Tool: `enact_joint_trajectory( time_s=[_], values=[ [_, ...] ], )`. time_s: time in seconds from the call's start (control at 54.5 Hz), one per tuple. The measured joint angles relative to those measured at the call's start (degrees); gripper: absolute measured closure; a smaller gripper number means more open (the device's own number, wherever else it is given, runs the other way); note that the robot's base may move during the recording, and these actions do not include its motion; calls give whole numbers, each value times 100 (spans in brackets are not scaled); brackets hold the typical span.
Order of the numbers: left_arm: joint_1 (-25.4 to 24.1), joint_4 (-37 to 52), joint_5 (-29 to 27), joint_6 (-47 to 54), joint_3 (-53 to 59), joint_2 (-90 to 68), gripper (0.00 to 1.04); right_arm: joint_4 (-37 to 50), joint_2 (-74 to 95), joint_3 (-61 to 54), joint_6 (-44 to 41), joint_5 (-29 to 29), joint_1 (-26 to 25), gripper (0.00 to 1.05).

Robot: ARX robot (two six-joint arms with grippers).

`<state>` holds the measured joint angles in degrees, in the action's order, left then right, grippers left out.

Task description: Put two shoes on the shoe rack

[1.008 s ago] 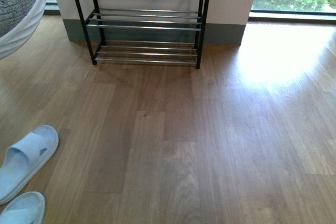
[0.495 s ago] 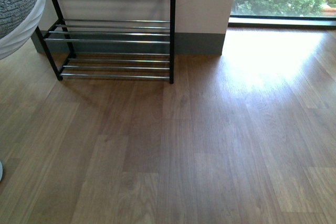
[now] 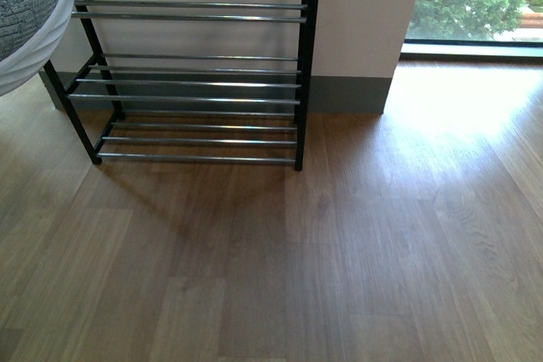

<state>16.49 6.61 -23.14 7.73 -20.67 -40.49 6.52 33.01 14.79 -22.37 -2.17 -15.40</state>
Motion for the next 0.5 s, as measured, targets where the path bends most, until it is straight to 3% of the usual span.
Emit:
enact_joint_trajectory(
  time_s=[0.495],
  values=[
    [-11,0,-77,2,0,0,103,0,-7,2,9,-66,7,103]
  ],
)
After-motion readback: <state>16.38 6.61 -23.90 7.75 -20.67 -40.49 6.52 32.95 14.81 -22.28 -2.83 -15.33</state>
